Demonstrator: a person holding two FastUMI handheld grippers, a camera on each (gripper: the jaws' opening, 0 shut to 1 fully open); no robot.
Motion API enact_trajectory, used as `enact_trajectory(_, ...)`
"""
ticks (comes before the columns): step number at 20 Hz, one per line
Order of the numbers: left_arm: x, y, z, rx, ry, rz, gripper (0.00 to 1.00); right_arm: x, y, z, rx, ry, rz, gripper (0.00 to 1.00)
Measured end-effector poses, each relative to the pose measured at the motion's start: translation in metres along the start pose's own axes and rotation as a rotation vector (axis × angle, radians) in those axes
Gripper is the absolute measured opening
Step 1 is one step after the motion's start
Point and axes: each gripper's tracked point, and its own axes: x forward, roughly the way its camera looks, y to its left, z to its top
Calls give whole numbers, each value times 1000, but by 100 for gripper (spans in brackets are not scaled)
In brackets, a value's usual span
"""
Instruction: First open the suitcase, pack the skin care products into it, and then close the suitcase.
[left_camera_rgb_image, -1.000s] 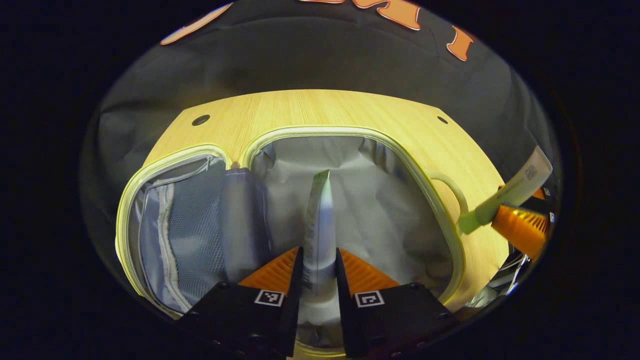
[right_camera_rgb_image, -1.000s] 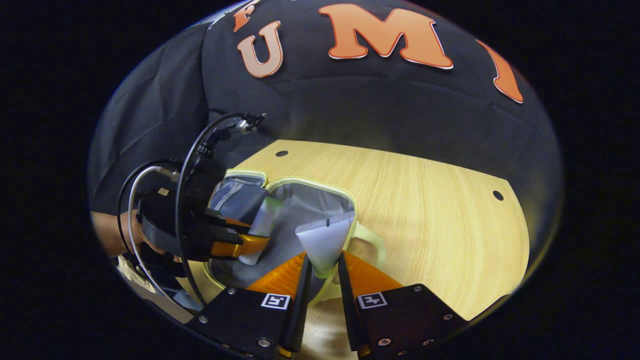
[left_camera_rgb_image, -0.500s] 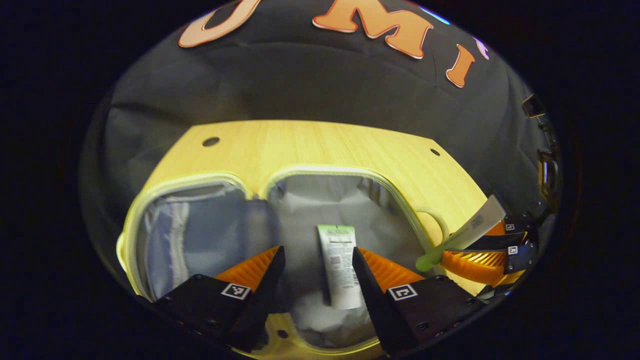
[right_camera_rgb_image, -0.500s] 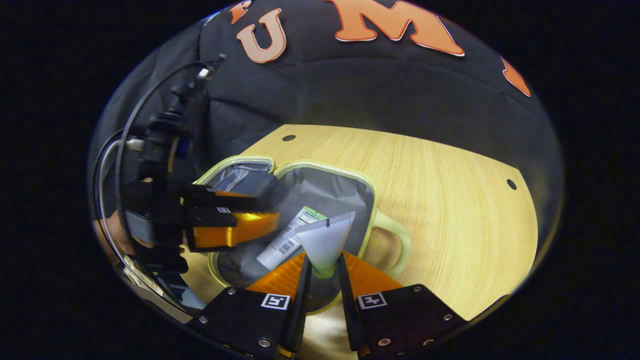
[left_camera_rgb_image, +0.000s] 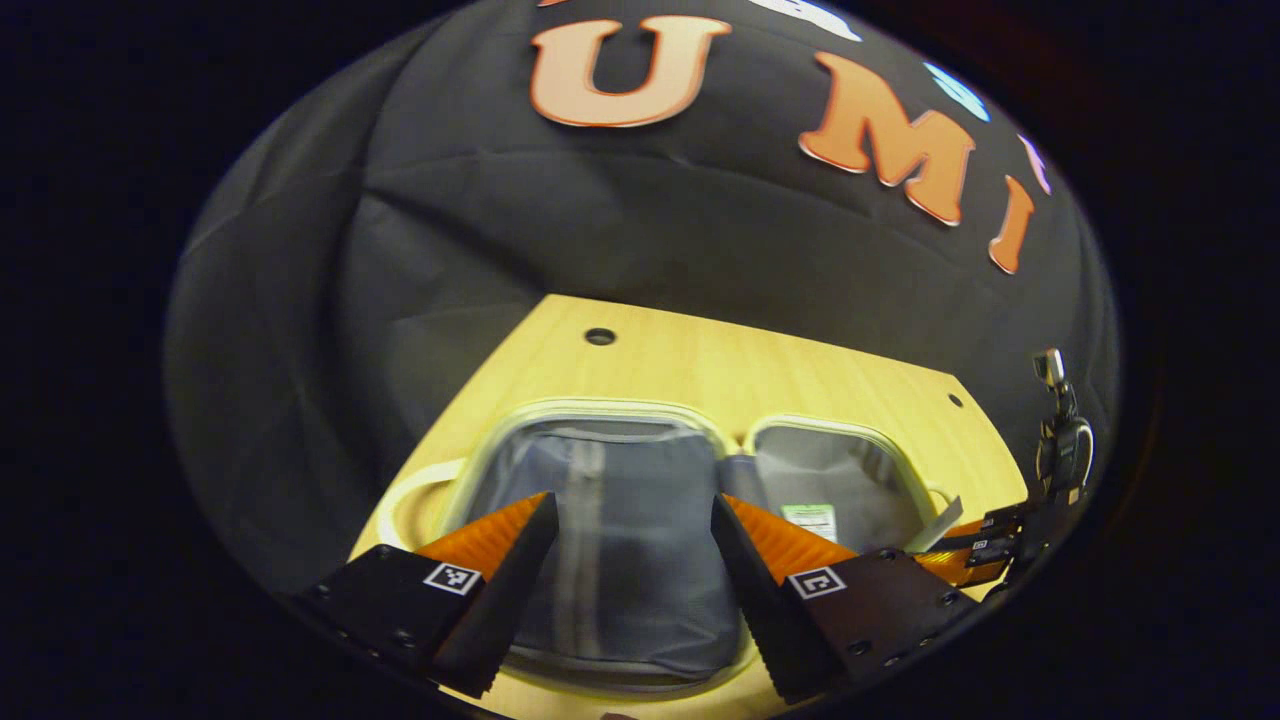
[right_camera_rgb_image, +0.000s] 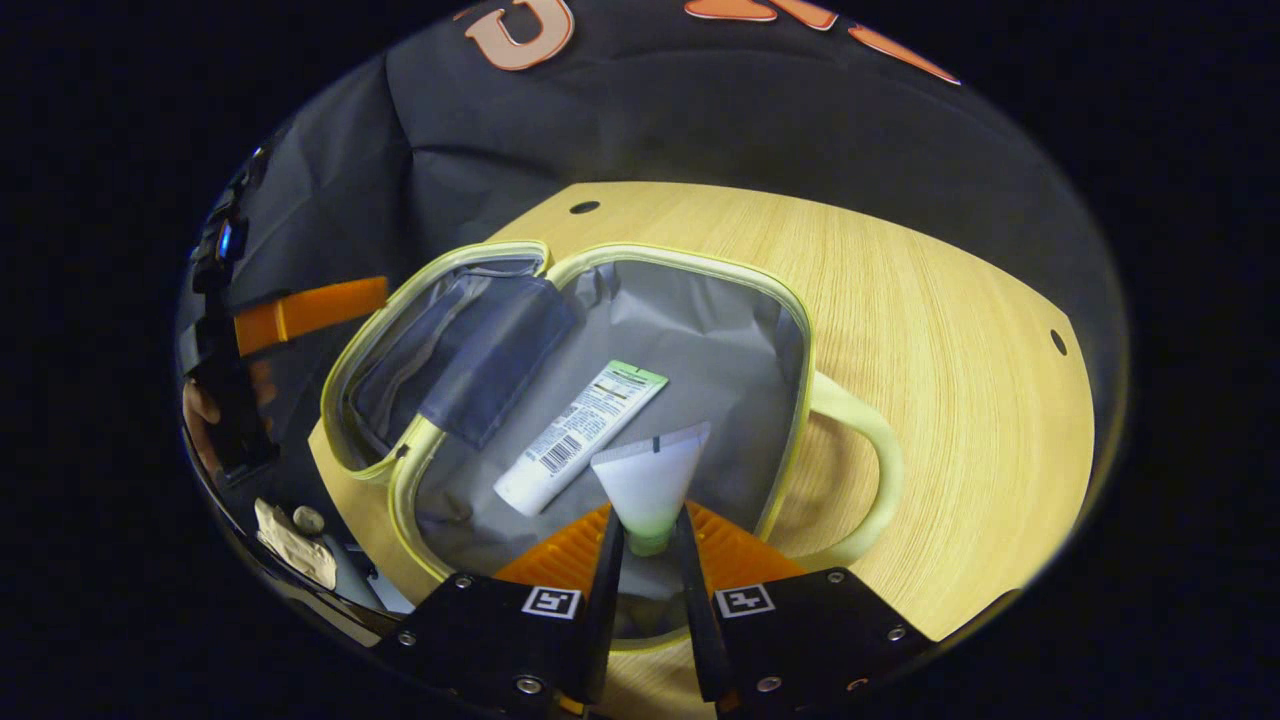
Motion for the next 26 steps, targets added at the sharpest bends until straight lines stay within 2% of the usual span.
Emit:
enact_trajectory(1, -5, 26, 3, -23, -5, 28, 100, 2, 0, -1, 4, 10, -5, 35)
enact_trajectory(2, -9, 47, 3, -46, -3, 54, 96, 4, 1, -1, 6, 19, -7, 35)
enact_trajectory(6, -28, 117, -5, -126, 12, 131, 96, 11, 0, 4, 36, 29, -22, 39)
enact_trajectory(7, -30, 131, -6, -145, 10, 149, 96, 9, -1, 5, 47, 25, -26, 44)
enact_trajectory(8, -29, 143, -9, -168, 15, 161, 100, 7, -4, 9, 58, 16, -32, 40)
enact_trajectory(9, -28, 153, -14, -191, 18, 171, 96, 5, -6, 11, 66, 6, -35, 41)
enact_trajectory(10, -26, 161, -15, -213, 23, 175, 96, 1, -8, 15, 72, -10, -33, 43)
enact_trajectory(13, -21, 179, -19, -280, 19, 174, 96, -13, -16, 27, 83, -67, -53, 56)
enact_trajectory(16, -12, 185, -32, -365, 65, 166, 96, -37, -32, 36, 85, -125, -101, 68)
enact_trajectory(17, -6, 187, -33, -398, 67, 158, 93, -47, -37, 43, 80, -160, -119, 70)
enact_trajectory(18, -2, 186, -33, -438, 74, 145, 96, -58, -41, 46, 71, -190, -135, 74)
enact_trajectory(19, 3, 185, -36, -476, 80, 140, 96, -69, -47, 51, 61, -215, -154, 75)
enact_trajectory(20, 9, 189, -38, -515, 83, 139, 96, -80, -51, 56, 51, -240, -171, 72)
enact_trajectory(21, 12, 189, -44, -565, 96, 145, 96, -91, -55, 61, 44, -269, -186, 79)
enact_trajectory(26, 27, 199, -61, -687, 143, 154, 95, -155, -78, 93, 15, -453, -304, 83)
